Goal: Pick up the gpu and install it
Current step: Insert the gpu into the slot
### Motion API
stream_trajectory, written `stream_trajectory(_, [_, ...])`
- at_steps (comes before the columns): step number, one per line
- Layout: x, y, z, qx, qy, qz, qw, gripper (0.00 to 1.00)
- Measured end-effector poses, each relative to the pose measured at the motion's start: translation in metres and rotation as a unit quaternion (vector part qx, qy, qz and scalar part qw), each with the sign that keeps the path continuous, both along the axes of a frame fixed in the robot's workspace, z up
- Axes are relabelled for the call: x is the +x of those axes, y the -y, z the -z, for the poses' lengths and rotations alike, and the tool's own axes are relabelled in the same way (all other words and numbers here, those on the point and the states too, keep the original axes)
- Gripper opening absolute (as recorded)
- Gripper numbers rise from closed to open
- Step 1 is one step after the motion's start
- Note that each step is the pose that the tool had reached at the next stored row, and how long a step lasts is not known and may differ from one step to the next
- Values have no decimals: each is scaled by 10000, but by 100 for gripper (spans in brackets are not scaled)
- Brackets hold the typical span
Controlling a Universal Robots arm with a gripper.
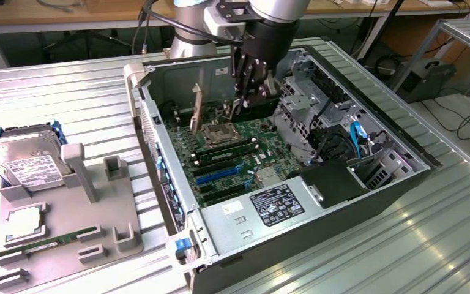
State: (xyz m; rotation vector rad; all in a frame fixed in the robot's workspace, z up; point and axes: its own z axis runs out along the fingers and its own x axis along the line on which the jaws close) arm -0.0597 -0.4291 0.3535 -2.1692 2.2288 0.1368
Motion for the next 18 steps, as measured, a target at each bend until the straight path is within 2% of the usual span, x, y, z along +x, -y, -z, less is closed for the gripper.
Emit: stream_trajectory(18, [-26,18,30,0,0,0,10000,26])
